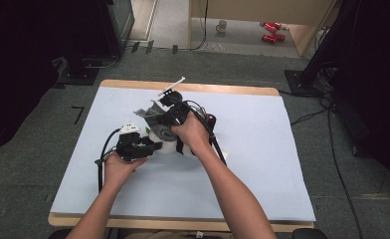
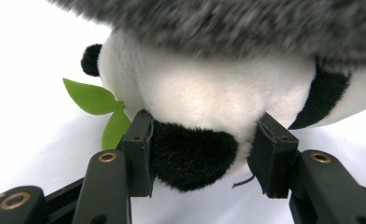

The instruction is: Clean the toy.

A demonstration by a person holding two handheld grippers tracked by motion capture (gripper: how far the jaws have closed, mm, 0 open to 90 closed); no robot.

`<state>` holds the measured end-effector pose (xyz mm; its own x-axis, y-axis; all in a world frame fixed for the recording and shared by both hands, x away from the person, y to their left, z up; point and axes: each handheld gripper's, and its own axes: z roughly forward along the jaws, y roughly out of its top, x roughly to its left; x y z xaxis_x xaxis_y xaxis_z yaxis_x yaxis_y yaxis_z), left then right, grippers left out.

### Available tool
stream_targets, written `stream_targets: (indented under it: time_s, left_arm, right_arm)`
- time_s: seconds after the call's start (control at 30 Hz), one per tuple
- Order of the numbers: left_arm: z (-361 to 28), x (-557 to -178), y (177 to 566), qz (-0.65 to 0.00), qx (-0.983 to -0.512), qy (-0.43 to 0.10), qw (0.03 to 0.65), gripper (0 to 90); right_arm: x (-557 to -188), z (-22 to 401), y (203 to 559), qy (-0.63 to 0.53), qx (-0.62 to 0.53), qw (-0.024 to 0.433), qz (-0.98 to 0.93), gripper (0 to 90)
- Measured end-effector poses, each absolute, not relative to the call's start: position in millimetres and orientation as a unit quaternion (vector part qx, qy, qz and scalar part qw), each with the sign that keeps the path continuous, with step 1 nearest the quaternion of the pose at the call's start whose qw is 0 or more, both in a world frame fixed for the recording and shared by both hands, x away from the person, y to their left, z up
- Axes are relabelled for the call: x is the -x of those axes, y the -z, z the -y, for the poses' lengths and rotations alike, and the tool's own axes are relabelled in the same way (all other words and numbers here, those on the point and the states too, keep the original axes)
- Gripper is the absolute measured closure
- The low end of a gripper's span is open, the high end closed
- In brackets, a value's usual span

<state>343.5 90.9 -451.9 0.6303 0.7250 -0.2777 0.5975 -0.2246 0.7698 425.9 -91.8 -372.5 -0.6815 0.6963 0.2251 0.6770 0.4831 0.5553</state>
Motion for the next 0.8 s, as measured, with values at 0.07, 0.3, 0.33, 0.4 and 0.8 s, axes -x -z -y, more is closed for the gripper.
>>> stream_targets:
  time_s: [0.07,0.3,0.33,0.4,0.8]
  left_arm:
    - [-91.3,-343.7,451.9,-0.424,-0.780,-0.068,0.456,49.3]
    - [-92.3,-344.2,452.6,-0.421,-0.780,-0.064,0.459,49.3]
    - [-93.0,-344.6,452.9,-0.420,-0.780,-0.062,0.460,49.3]
    - [-93.3,-344.7,453.4,-0.421,-0.779,-0.061,0.461,49.3]
    - [-92.0,-341.1,454.7,-0.413,-0.788,-0.065,0.452,49.3]
  right_arm:
    - [-426.7,98.4,370.3,-0.312,-0.404,0.023,-0.860,76.9]
    - [-431.6,116.6,369.4,-0.318,-0.423,0.012,-0.848,76.8]
    - [-433.0,120.0,369.5,-0.319,-0.428,0.011,-0.845,76.7]
    - [-434.7,124.5,369.5,-0.319,-0.436,0.011,-0.841,76.7]
    - [-437.8,166.6,379.9,-0.282,-0.488,0.034,-0.825,77.4]
